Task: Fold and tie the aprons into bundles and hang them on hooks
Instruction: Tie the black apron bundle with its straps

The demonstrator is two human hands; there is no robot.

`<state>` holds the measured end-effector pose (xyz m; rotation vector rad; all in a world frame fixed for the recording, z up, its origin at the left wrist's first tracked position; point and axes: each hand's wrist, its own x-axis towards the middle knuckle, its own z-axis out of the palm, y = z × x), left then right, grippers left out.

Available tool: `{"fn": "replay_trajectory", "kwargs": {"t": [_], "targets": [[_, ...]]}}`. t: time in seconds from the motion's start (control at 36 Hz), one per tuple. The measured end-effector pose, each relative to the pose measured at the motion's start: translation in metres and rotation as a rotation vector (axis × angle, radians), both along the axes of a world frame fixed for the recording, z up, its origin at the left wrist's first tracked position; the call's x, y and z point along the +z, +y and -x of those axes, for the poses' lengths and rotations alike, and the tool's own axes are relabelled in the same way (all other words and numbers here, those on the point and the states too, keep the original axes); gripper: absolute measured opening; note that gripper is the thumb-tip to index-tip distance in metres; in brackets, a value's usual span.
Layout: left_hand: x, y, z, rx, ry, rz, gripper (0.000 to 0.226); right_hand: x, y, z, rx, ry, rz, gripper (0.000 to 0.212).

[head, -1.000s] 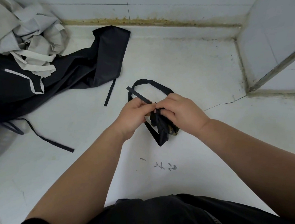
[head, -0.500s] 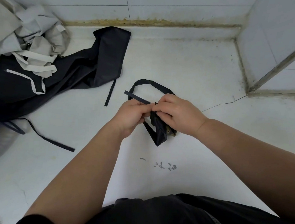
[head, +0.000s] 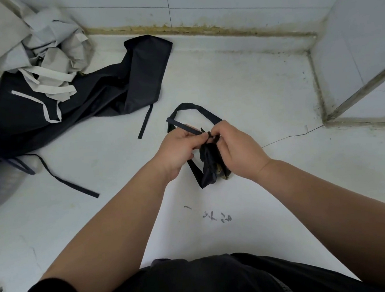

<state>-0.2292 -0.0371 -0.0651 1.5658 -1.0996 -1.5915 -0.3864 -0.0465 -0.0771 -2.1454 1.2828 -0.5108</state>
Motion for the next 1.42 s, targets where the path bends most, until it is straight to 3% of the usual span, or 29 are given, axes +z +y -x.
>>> {"fn": "replay_trajectory", "kwargs": {"t": [0.11, 0.22, 0.42, 0.5, 0.58, 0.72, 0.78, 0.83, 0.92, 0.97, 1.11, 1.25, 1.42], "targets": [[-0.001, 0.000, -0.001, -0.007, -0.008, 0.024, 0.021, 0.000, -0.003, 0.000, 0.062, 0.035, 0.023, 0.020], [-0.002, 0.002, 0.001, 0.010, -0.014, 0.038, 0.013, 0.000, -0.001, -0.001, -0.006, -0.067, 0.019, 0.012], [-0.010, 0.010, 0.006, 0.121, 0.031, 0.066, 0.017, 0.005, -0.001, -0.009, -0.407, -0.441, -0.254, 0.031], [-0.012, 0.013, 0.007, 0.131, 0.035, 0.109, 0.016, 0.008, -0.007, -0.008, -0.486, -0.547, -0.442, 0.040], [-0.017, 0.017, 0.008, 0.149, 0.008, 0.154, 0.011, 0.008, -0.005, -0.002, -0.452, -0.539, -0.528, 0.045], [-0.018, 0.022, 0.013, 0.212, -0.015, 0.210, 0.017, 0.010, 0.005, 0.002, -0.324, -0.514, -0.530, 0.009], [-0.018, 0.023, 0.014, 0.225, -0.018, 0.223, 0.017, 0.011, 0.009, 0.000, -0.273, -0.495, -0.504, 0.019], [-0.018, 0.022, 0.015, 0.246, -0.022, 0.213, 0.017, 0.010, 0.012, 0.001, -0.204, -0.419, -0.434, 0.030], [-0.019, 0.022, 0.014, 0.238, -0.017, 0.193, 0.017, 0.005, 0.014, 0.002, -0.145, -0.256, -0.246, 0.031], [-0.020, 0.022, 0.013, 0.227, 0.005, 0.173, 0.006, -0.001, 0.012, 0.002, -0.159, -0.202, -0.131, 0.027], [-0.019, 0.022, 0.014, 0.251, 0.002, 0.148, 0.026, -0.003, 0.009, 0.001, -0.188, -0.149, 0.041, 0.011], [-0.022, 0.021, 0.015, 0.251, -0.043, 0.180, 0.008, 0.004, 0.007, 0.003, -0.296, -0.229, -0.124, 0.018], [-0.023, 0.022, 0.017, 0.205, -0.132, 0.259, 0.010, 0.014, -0.003, -0.003, -0.406, -0.486, -0.440, 0.012]]}}
